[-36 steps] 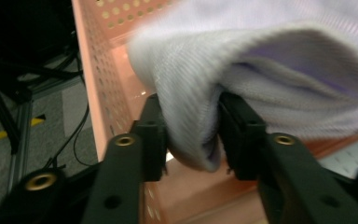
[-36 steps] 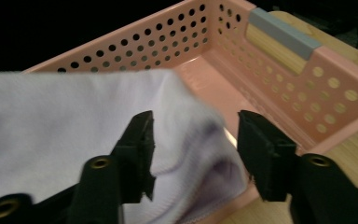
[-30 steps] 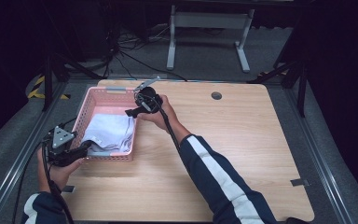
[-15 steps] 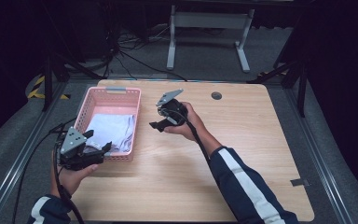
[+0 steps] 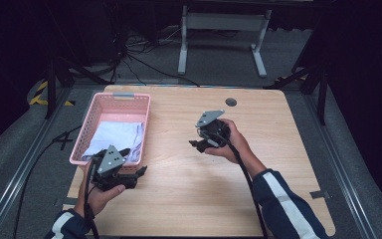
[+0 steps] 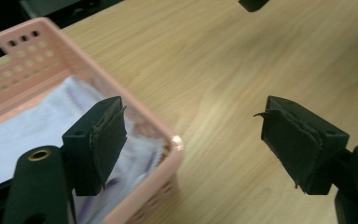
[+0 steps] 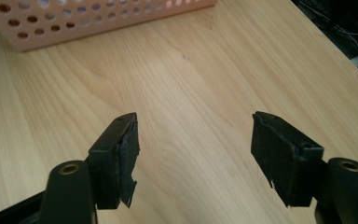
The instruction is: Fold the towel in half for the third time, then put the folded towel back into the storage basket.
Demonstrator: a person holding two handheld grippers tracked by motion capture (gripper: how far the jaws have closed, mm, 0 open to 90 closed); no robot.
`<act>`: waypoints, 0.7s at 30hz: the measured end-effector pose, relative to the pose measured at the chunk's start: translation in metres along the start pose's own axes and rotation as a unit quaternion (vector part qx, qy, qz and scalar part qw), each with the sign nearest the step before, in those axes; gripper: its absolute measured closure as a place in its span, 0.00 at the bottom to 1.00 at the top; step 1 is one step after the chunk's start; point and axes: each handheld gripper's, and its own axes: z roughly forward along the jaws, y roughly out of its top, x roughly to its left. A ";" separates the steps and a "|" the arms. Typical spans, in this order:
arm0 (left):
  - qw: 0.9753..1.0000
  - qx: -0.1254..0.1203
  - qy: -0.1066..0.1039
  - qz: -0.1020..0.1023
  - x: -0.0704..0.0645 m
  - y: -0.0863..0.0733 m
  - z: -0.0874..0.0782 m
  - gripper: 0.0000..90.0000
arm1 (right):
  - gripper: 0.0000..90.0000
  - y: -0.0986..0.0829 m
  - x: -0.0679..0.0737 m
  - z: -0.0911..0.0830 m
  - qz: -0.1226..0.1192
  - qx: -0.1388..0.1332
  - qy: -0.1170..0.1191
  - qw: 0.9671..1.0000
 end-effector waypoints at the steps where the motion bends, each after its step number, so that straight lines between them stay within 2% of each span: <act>1: 1.000 -0.004 -0.005 0.006 -0.004 0.001 0.002 0.25 | 0.36 -0.006 0.000 -0.004 -0.002 0.000 -0.001 1.000; 3: 1.000 0.001 -0.016 0.016 -0.014 0.003 0.008 0.25 | 0.35 -0.023 0.001 -0.015 0.001 0.006 -0.003 1.000; 4: 1.000 0.001 -0.016 0.016 -0.014 0.003 0.008 0.25 | 0.35 -0.023 0.001 -0.015 0.001 0.006 -0.003 1.000; 5: 1.000 0.000 -0.021 0.016 -0.018 0.004 0.011 0.25 | 0.34 -0.035 0.002 -0.021 0.003 0.018 -0.015 1.000; 6: 0.999 0.003 -0.026 0.021 -0.023 0.005 0.014 0.25 | 0.34 -0.035 0.002 -0.021 0.003 0.018 -0.015 1.000; 7: 0.999 0.012 -0.036 0.036 -0.030 0.007 0.019 0.25 | 0.34 -0.041 0.002 -0.025 0.002 0.020 -0.018 1.000; 9: 0.997 0.023 -0.030 0.064 -0.038 0.007 0.024 0.25 | 0.33 -0.055 0.002 -0.034 0.012 0.020 -0.022 0.999; 11: 0.996 0.031 -0.044 0.064 -0.045 0.006 0.029 0.25 | 0.33 -0.069 0.002 -0.043 0.008 0.023 -0.031 0.999; 15: 0.994 0.055 -0.058 0.080 -0.056 -0.001 0.043 0.24 | 0.33 -0.103 0.005 -0.062 0.026 0.026 -0.040 0.999; 17: 0.993 0.056 -0.065 0.079 -0.058 -0.003 0.045 0.24 | 0.33 -0.124 0.006 -0.070 0.027 0.029 -0.043 0.998; 18: 0.992 0.060 -0.069 0.082 -0.059 -0.004 0.048 0.24 | 0.33 -0.124 0.006 -0.070 0.027 0.029 -0.043 0.998; 19: 0.992 0.059 -0.078 0.079 -0.061 -0.007 0.053 0.23 | 0.33 -0.139 0.006 -0.076 0.036 0.029 -0.047 0.998; 20: 0.992 0.059 -0.078 0.079 -0.061 -0.007 0.053 0.23 | 0.32 -0.150 0.006 -0.079 0.041 0.028 -0.043 0.998; 21: 0.992 0.060 -0.084 0.077 -0.062 -0.008 0.055 0.23 | 0.32 -0.150 0.006 -0.079 0.041 0.028 -0.043 0.998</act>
